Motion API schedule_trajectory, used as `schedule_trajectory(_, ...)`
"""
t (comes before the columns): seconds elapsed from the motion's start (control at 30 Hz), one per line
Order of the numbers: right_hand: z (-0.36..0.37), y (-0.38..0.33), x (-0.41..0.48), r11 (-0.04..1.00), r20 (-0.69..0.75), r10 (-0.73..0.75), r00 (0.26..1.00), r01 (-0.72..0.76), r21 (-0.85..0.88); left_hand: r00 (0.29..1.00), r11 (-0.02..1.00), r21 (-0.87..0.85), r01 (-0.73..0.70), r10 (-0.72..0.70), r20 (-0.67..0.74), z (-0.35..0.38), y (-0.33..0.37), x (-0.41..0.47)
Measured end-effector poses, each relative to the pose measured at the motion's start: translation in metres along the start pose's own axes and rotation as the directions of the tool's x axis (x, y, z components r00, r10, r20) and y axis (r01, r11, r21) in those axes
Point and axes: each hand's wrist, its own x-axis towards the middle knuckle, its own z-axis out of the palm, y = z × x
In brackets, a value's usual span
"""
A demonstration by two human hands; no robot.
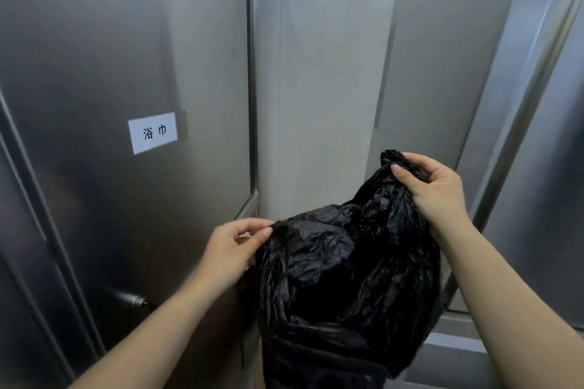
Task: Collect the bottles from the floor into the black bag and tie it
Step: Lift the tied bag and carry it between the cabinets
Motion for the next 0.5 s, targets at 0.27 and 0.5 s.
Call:
schedule_trajectory(0.27,0.03,-0.011,0.072,0.996,-0.047,-0.077,0.996,0.08,0.047,0.992,0.993,-0.007,-0.116,0.116,-0.053,-0.015,0.052,0.098)
schedule_trajectory(0.5,0.063,-0.007,0.146,0.983,-0.154,-0.145,0.977,0.16,0.087,0.965,0.968,0.006,-0.252,0.251,-0.073,-0.009,0.072,0.207)
